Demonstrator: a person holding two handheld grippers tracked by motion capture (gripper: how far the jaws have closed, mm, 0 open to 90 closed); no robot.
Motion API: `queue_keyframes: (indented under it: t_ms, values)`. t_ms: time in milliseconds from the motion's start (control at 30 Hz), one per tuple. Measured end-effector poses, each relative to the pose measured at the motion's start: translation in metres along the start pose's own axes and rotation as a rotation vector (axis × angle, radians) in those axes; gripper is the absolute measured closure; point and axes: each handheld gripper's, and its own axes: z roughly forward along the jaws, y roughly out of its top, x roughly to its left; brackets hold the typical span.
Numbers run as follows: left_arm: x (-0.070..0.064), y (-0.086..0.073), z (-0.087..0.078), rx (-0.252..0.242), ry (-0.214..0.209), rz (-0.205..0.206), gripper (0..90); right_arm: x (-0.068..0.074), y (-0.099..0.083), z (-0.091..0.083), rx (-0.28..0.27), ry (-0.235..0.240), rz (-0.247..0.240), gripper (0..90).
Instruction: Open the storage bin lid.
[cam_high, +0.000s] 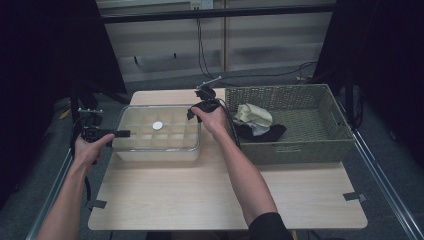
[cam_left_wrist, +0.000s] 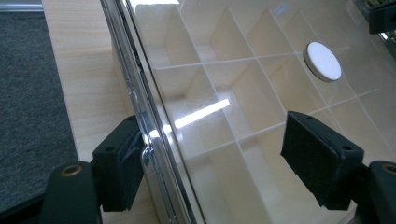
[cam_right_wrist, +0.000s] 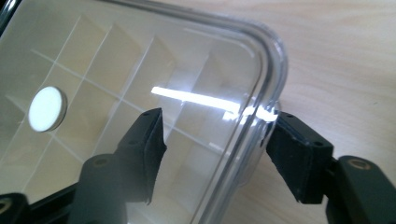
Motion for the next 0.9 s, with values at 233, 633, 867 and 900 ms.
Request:
queue_keyframes:
  t_ms: [233,633,867,900]
  values:
    - [-0.001,0.001,-0.007,-0.026,0.024,0.029,30.0,-0.001,-0.001,-0.009,-0.047,0.016,0.021,44.0]
    - [0.003,-0.002,-0.025,-0.104,0.014,0.029,49.2,-0.005,-0.003,-0.024,-0.105,0.108,0.029,51.5]
    - [0.001,-0.002,-0.034,-0.138,0.008,0.034,55.5,-0.005,-0.005,-0.037,-0.159,0.153,0.021,57.5]
    - [0.000,-0.002,-0.035,-0.139,0.007,0.037,55.7,-0.005,-0.005,-0.038,-0.164,0.154,0.018,58.1]
